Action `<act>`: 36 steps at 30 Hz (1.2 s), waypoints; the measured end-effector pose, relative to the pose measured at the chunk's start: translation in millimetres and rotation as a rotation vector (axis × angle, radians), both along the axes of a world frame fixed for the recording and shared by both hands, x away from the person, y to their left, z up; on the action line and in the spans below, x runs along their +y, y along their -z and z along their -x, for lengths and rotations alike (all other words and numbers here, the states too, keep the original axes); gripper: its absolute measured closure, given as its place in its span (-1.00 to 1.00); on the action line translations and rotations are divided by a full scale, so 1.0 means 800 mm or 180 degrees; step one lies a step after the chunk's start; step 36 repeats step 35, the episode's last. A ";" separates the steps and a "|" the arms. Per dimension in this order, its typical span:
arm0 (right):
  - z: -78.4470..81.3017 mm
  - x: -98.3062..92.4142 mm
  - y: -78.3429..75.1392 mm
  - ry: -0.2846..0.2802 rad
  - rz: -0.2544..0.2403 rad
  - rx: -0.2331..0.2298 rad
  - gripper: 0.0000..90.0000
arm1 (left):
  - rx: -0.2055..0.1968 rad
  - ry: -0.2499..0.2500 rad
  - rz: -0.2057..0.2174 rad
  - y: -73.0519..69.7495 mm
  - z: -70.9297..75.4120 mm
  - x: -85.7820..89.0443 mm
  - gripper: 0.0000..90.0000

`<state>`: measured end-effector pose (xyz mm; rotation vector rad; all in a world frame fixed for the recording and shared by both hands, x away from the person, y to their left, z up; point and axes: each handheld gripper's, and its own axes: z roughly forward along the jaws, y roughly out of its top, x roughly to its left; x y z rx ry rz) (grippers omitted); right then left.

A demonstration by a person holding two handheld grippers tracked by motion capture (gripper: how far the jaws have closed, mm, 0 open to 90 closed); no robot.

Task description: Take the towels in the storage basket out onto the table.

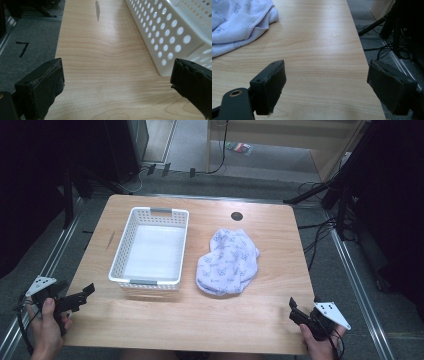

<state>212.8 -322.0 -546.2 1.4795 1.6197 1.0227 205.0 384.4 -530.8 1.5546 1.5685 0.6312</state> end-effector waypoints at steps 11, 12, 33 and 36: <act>0.000 0.000 0.000 -0.0001 0.0007 -0.0003 -0.65 | 0.0073 0.0002 -0.0151 0.019 -0.005 -0.006 -1.00; 0.000 0.000 0.000 -0.0001 0.0008 -0.0005 -0.65 | 0.0073 0.0014 -0.0167 0.019 -0.006 -0.007 -1.00; 0.001 0.000 0.000 -0.0007 0.0009 -0.0005 -0.65 | 0.0099 0.0042 -0.0385 0.028 -0.008 -0.021 -1.00; 0.000 0.000 0.000 -0.0009 0.0010 -0.0001 -0.65 | 0.0105 0.0037 -0.0382 0.028 -0.008 -0.020 -1.00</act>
